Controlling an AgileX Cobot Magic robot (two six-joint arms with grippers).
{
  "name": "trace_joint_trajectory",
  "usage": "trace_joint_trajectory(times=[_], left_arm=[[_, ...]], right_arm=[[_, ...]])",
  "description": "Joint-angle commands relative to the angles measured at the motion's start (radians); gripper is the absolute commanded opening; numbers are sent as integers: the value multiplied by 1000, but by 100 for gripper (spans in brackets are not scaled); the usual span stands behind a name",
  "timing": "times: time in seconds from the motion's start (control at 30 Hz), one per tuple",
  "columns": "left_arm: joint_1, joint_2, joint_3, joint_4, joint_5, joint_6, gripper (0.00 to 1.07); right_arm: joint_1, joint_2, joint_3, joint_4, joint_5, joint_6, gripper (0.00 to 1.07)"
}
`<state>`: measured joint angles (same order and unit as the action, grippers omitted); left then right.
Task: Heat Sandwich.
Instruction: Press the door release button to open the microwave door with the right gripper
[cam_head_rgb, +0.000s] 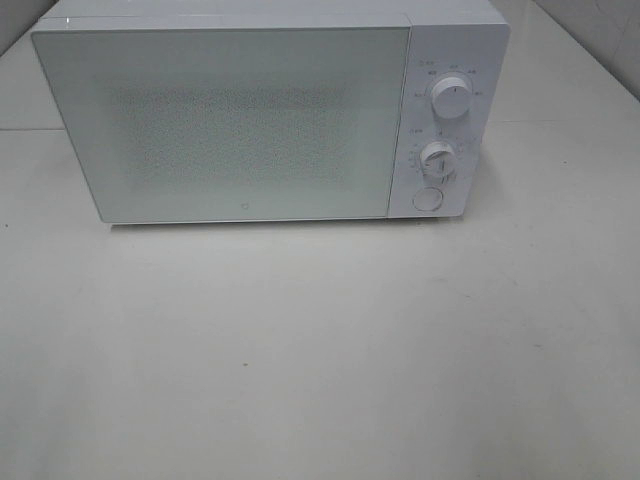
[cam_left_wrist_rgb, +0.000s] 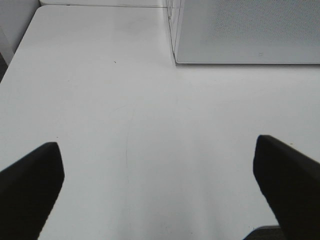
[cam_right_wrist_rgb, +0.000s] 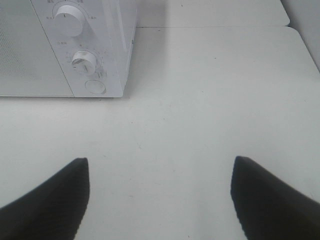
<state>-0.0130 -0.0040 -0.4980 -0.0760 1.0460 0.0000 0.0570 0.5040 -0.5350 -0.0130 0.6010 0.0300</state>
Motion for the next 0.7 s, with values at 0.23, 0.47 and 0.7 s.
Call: trace_joint_trajectory(times=[0.23,0.47,0.7], left_arm=[[2,-23,5,-2,-13,0,98],[2,-23,5,-2,-13,0,98],[2,-23,5,-2,-13,0,98]], right_arm=[[-8,145,-7,2,-160,-4,75],[-8,270,-7,2,-298,-6,75],[-8,391,-7,2,-464,-6,75]])
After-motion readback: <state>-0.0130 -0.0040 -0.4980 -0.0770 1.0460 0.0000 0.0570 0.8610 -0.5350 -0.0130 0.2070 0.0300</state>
